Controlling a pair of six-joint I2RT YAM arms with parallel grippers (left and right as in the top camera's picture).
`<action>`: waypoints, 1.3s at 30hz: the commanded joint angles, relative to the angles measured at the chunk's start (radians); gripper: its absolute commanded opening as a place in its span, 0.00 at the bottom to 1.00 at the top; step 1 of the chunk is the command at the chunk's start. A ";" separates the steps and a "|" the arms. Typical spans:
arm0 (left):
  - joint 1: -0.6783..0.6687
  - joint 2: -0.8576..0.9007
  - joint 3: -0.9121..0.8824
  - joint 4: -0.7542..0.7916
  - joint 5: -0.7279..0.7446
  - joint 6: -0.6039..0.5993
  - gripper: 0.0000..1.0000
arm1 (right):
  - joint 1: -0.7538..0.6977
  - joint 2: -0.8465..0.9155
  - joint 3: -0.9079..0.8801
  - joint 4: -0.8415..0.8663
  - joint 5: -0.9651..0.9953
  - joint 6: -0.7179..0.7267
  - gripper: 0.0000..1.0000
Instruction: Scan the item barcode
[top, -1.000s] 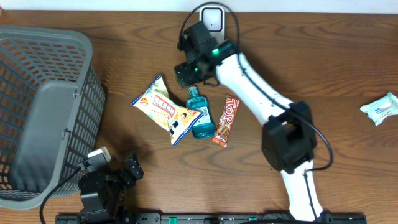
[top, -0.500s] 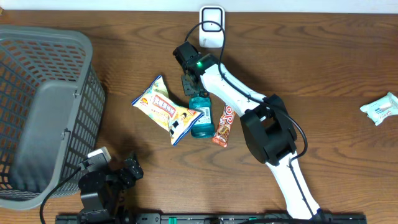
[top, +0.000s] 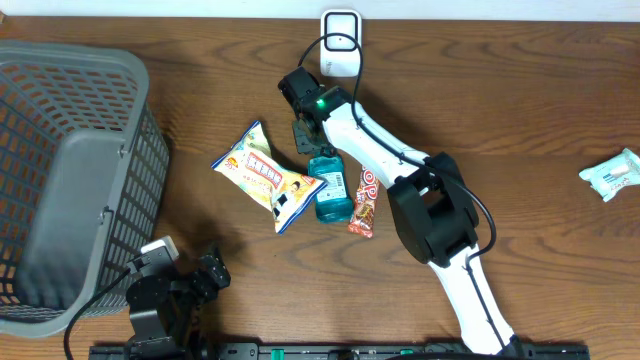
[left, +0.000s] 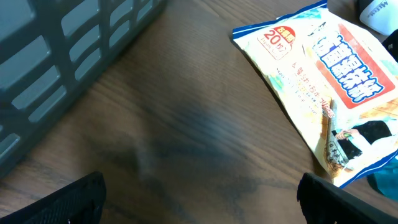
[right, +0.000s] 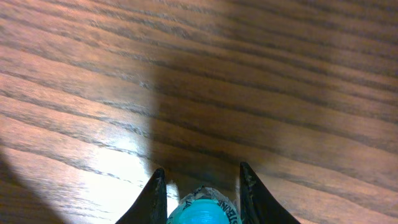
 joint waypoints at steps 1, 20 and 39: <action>0.002 -0.006 0.008 -0.003 -0.006 0.009 0.98 | 0.000 -0.099 -0.004 0.029 0.017 0.000 0.04; 0.002 -0.006 0.008 -0.003 -0.006 0.009 0.98 | 0.002 -0.232 -0.004 0.069 0.031 0.000 0.06; 0.002 -0.006 0.009 -0.003 -0.006 0.009 0.98 | 0.021 -0.281 -0.004 0.105 0.132 -0.045 0.08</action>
